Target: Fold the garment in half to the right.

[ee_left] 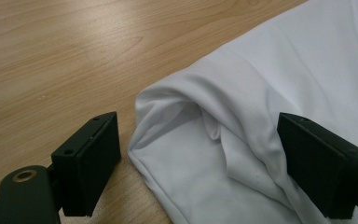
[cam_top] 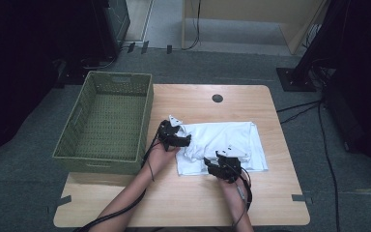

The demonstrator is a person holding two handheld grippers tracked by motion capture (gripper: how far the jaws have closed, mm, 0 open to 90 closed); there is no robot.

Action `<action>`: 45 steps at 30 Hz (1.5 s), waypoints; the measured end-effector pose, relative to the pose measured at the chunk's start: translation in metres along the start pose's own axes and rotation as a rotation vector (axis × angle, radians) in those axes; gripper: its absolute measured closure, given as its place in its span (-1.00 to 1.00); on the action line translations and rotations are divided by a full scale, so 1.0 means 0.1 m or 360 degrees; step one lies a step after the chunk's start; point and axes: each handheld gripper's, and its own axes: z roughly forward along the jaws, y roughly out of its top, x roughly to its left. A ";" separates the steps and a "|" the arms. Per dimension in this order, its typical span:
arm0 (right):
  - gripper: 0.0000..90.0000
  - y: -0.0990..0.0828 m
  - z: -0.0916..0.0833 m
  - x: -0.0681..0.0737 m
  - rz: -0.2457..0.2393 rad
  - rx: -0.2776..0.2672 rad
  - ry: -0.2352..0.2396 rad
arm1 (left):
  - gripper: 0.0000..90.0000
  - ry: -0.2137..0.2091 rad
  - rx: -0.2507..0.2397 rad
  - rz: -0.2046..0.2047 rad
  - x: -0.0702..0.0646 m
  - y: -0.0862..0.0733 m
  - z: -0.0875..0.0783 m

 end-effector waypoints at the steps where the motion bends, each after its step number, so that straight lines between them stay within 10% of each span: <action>1: -0.03 0.00 0.00 0.01 -0.0002 -0.0002 0.0002 | -0.67 0.0001 0.0000 0.0001 0.00 0.00 0.00; 45: 0.12 0.02 0.21 0.40 -0.0077 0.0041 0.0156 | -0.67 0.0002 0.0002 0.0000 0.00 0.00 0.00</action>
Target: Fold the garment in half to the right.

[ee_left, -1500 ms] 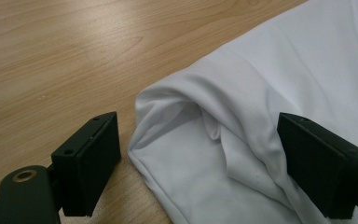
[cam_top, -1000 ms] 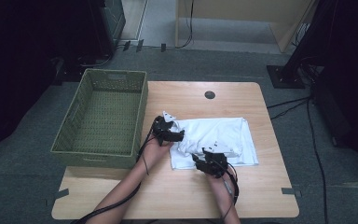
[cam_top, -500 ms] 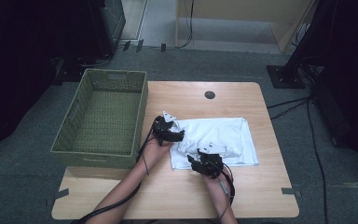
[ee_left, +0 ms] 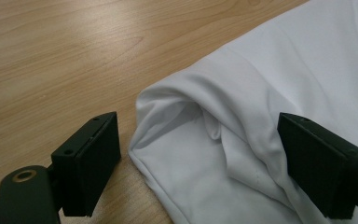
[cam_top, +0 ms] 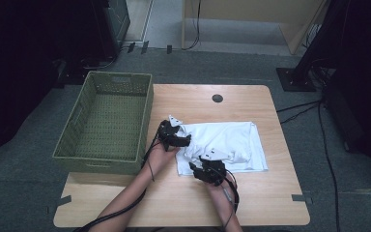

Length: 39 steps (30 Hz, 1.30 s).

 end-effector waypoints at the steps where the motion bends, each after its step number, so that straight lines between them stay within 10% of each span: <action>1: 0.12 0.00 0.01 0.01 -0.0006 -0.0003 0.0008 | -0.67 0.0000 0.0000 0.0000 0.00 0.00 0.00; 19: 0.03 0.01 0.19 0.15 -0.0036 0.0055 0.0054 | -0.67 0.0002 0.0001 -0.0002 0.00 0.00 0.00; 39: 0.03 0.05 0.28 0.17 -0.0116 0.0052 -0.0091 | -0.27 -0.0071 -0.0040 0.0030 0.01 0.01 0.00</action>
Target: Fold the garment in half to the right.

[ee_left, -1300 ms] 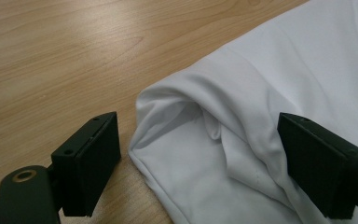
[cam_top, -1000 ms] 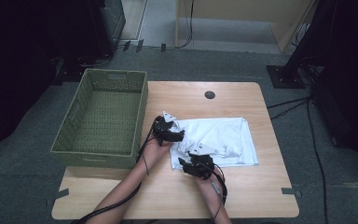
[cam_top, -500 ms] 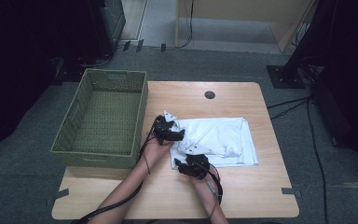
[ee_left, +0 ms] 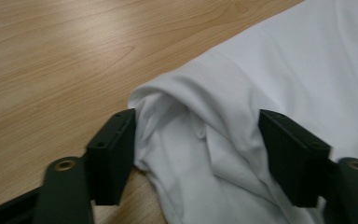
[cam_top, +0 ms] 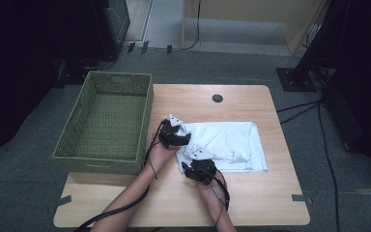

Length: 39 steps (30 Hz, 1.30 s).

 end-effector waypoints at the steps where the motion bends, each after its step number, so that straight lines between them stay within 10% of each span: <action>1: 0.03 0.00 0.00 0.00 0.0001 0.0000 0.0001 | -0.23 -0.0001 0.0002 0.0006 0.00 0.00 0.00; 17: 0.94 -0.03 -0.04 -0.04 -0.0004 -0.0021 0.0033 | 0.68 -0.0132 -0.0024 -0.0023 -0.06 -0.02 -0.02; 27: 0.97 0.05 -0.03 -0.12 0.0085 -0.0009 0.0177 | 0.80 -0.0103 0.0031 -0.0094 0.07 0.05 -0.07; 39: 0.97 0.27 -0.03 0.05 -0.0017 -0.0012 0.0194 | 0.81 -0.0087 0.0012 -0.0166 0.10 0.10 -0.22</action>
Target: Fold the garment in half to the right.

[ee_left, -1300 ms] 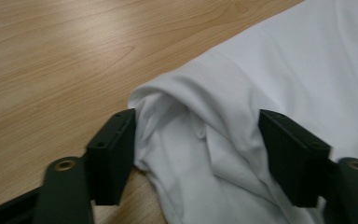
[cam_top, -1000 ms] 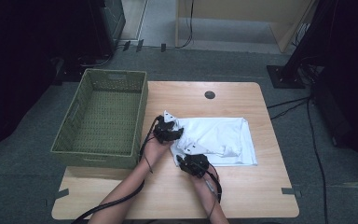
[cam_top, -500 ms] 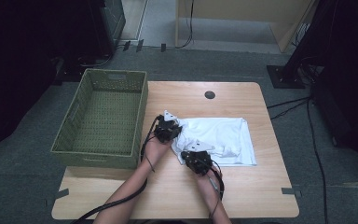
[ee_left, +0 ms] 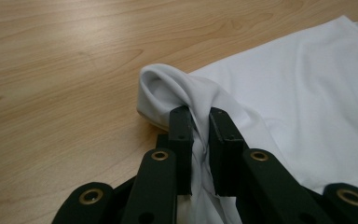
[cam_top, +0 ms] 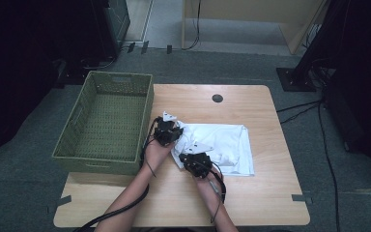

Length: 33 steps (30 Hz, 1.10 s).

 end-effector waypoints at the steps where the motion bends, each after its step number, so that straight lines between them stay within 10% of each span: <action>1: 0.97 -0.03 -0.01 -0.03 0.0032 -0.0001 0.0008 | 0.81 -0.0009 -0.0008 0.0010 -0.02 0.02 -0.01; 14: 0.97 -0.12 -0.43 -0.28 0.0127 -0.0101 -0.0069 | 0.80 -0.0091 -0.0010 0.0157 -0.35 0.28 0.06; 33: 0.96 -0.41 -0.35 -0.60 0.0202 0.0044 -0.0202 | 0.79 -0.0168 0.0060 0.0191 -0.45 0.20 0.46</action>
